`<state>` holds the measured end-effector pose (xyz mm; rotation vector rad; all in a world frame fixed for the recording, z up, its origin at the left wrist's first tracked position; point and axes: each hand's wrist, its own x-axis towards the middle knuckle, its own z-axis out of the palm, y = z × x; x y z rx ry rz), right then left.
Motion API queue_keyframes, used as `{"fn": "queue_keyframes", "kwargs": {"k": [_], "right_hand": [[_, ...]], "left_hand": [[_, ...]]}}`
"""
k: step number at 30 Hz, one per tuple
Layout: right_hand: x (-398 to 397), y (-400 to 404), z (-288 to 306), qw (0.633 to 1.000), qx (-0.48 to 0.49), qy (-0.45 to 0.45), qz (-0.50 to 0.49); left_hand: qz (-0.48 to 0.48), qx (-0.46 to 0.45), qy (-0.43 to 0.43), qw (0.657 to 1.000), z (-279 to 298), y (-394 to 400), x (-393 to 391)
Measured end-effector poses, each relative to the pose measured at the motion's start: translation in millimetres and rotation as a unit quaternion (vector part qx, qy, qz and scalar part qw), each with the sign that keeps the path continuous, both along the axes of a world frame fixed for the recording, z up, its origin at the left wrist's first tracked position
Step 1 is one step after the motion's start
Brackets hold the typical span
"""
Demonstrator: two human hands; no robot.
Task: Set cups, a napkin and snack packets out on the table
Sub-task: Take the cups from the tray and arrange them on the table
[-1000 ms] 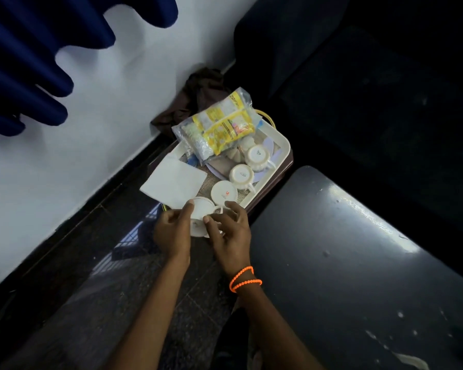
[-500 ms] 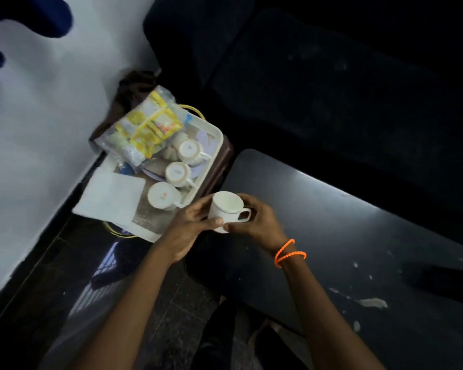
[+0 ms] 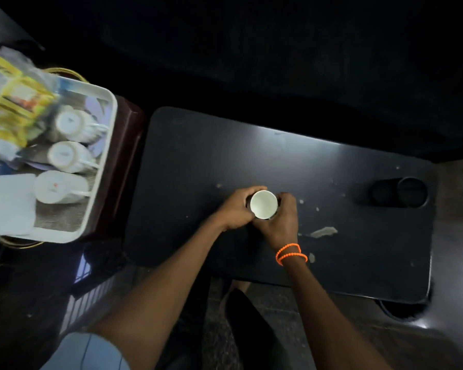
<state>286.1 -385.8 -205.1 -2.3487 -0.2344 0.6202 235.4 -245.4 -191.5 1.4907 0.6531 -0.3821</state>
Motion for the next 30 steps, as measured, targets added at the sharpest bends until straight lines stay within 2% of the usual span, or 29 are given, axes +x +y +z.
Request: {"fn": "queue_keyframes", "kwargs": {"k": [6, 12, 15, 17, 19, 21, 23, 26, 28, 30], "right_hand": [[-0.8, -34.8, -20.2, 0.999, -0.009, -0.002, -0.036], [-0.5, -40.0, -25.8, 1.0, -0.017, -0.01, -0.019], [-3.7, -39.8, -19.7, 0.995, -0.08, -0.055, 0.004], [-12.1, -30.9, -6.9, 0.987, -0.124, -0.099, -0.019], [-29.1, -13.8, 2.5, 0.979, -0.13, -0.153, -0.021], [-50.7, 11.5, 11.3, 0.975, -0.081, -0.207, 0.013], [-74.0, 48.3, 19.5, 0.973, -0.021, -0.223, 0.055], [-114.3, 116.7, 32.7, 0.974, 0.053, -0.155, 0.154], [-139.8, 162.3, 40.9, 0.966, 0.084, -0.093, 0.228], [-161.3, 206.2, 47.4, 0.951, 0.1, -0.05, 0.29]], "left_hand": [[-0.024, 0.042, 0.025, 0.999, -27.4, -36.9, 13.6], [0.001, 0.016, 0.015, 1.0, -35.9, -43.1, 10.2], [0.06, 0.012, 0.045, 0.997, -27.6, -41.0, -0.3], [0.116, 0.017, 0.064, 0.991, -21.2, -33.0, -10.3], [0.19, 0.033, 0.064, 0.979, -14.2, -12.9, -26.8], [0.272, 0.057, 0.046, 0.959, -2.9, 15.1, -51.0], [0.337, 0.097, 0.029, 0.936, 8.6, 49.0, -80.4], [0.429, 0.162, 0.02, 0.889, 27.2, 108.2, -133.1], [0.503, 0.226, 0.015, 0.834, 41.1, 147.7, -171.1], [0.552, 0.33, 0.028, 0.766, 50.0, 183.7, -207.5]]}}
